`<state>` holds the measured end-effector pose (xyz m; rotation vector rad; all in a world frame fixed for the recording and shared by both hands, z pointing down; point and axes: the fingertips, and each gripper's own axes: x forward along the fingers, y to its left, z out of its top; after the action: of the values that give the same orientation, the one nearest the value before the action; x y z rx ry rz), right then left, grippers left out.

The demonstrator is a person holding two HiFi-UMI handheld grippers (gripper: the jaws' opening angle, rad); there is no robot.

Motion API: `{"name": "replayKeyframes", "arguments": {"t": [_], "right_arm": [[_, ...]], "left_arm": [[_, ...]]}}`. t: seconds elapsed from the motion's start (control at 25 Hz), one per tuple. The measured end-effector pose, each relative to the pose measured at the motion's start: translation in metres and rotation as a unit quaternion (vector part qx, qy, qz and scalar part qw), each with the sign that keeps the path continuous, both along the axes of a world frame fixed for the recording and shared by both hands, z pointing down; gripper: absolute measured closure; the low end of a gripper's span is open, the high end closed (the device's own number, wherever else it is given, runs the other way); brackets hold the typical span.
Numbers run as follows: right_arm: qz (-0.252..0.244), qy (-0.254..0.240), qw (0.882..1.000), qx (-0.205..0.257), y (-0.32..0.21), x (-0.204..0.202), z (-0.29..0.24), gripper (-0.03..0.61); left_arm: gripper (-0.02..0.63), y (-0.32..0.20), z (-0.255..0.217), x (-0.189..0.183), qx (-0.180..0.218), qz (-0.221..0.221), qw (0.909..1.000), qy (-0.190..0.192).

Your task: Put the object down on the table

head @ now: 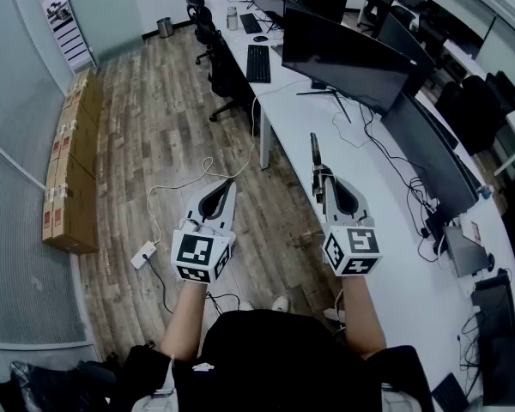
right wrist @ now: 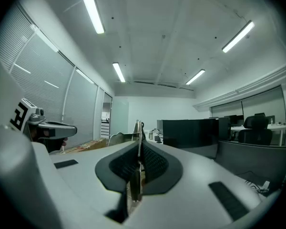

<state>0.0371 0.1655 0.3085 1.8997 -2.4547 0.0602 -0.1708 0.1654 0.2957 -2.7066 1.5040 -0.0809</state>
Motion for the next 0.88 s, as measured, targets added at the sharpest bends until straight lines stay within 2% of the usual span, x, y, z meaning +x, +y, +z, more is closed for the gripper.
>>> {"name": "replayKeyframes", "arguments": {"t": [0.52, 0.88], "right_arm": [[-0.010, -0.002, 1.000, -0.010, 0.002, 0.019, 0.009, 0.554], [-0.033, -0.006, 0.999, -0.016, 0.012, 0.046, 0.029, 0.554]], "left_arm": [[0.600, 0.006, 0.001, 0.023, -0.001, -0.009, 1.0000, 0.000], [0.600, 0.025, 0.024, 0.055, -0.011, -0.024, 0.9997, -0.003]]}}
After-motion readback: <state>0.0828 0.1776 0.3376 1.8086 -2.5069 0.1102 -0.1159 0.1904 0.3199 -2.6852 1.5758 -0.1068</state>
